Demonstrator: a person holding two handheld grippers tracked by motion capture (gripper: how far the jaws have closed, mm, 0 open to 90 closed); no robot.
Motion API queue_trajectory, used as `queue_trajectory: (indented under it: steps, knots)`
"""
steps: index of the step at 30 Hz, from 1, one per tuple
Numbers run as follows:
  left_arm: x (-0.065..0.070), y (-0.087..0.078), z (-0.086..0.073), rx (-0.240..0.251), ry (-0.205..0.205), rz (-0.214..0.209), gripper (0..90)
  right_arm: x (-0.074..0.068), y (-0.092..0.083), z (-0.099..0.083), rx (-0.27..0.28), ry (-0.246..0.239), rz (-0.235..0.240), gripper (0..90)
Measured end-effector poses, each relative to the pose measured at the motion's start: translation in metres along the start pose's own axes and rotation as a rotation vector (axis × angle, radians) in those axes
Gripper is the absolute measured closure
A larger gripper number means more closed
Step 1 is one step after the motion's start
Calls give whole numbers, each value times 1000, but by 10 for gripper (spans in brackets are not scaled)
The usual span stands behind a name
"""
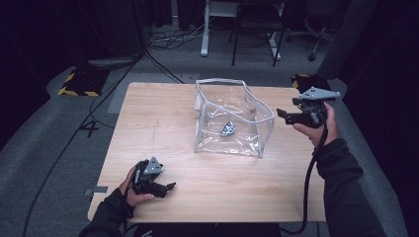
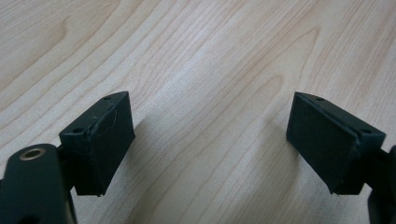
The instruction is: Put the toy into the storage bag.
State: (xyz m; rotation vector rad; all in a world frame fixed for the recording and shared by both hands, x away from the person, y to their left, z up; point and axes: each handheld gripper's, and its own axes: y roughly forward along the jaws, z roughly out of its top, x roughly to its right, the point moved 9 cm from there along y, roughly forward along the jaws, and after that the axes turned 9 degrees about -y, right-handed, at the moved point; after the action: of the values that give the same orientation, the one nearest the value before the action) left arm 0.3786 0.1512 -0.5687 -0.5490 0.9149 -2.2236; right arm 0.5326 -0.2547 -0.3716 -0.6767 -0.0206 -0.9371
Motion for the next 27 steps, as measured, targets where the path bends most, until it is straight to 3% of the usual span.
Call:
queue_trajectory:
  steps: [10, 27]
  knots:
    - [0, 0, 0, 3, 0, 0, 154, -5, -2, -12, 5, 1, 4, 276]
    - [0, 0, 0, 0, 0, 0, 154, -19, 2, -44, -33, -8, 17, 273]
